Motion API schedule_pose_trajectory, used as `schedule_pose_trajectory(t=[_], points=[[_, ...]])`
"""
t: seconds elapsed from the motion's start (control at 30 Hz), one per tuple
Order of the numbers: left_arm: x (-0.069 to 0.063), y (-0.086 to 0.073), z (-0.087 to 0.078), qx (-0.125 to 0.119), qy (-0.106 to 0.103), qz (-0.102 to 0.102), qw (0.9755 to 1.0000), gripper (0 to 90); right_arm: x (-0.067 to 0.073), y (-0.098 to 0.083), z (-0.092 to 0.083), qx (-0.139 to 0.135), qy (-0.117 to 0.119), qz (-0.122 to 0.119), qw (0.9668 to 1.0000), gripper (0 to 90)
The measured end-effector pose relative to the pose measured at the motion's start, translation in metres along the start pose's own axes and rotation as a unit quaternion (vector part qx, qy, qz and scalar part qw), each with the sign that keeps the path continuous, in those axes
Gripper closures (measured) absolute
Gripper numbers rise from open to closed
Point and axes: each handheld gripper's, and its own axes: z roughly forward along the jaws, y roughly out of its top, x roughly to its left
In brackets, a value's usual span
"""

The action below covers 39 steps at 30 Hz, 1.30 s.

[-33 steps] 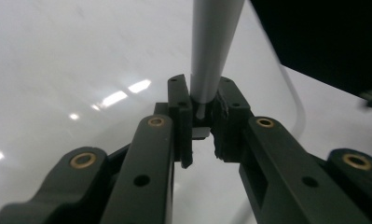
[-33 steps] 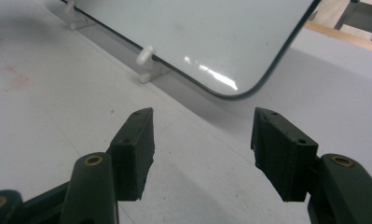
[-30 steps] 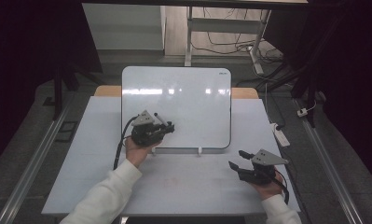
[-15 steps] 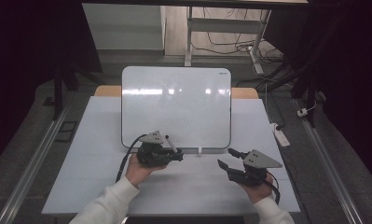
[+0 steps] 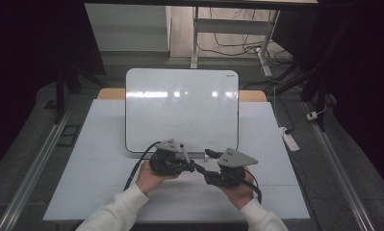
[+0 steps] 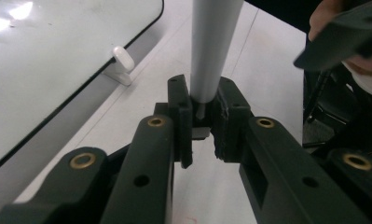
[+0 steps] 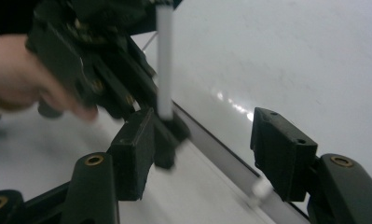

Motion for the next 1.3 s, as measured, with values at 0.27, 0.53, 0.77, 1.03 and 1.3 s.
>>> schedule_pose_trajectory(t=[0.27,0.53,0.77,1.03,1.3], points=[[-0.004,0.003,0.006,0.007,-0.003,0.008,0.9999,78.6,0.013,0.014,0.030,0.009,-0.003,0.007,0.9999,59.0],[-0.003,0.004,0.006,0.006,0.004,0.007,0.9999,78.5,0.015,0.014,0.036,0.017,-0.009,0.009,0.9998,79.4],[-0.003,0.006,0.009,0.002,0.009,0.007,0.9999,78.4,0.014,0.013,0.034,0.016,-0.019,0.009,0.9997,80.3],[-0.006,0.007,0.007,-0.024,0.033,0.007,0.9991,56.2,0.009,0.013,0.026,-0.011,-0.046,0.005,0.9989,80.3],[-0.010,-0.007,-0.032,-0.055,0.104,0.009,0.9930,33.8,-0.016,0.013,0.011,-0.011,-0.082,0.031,0.9961,80.3]])
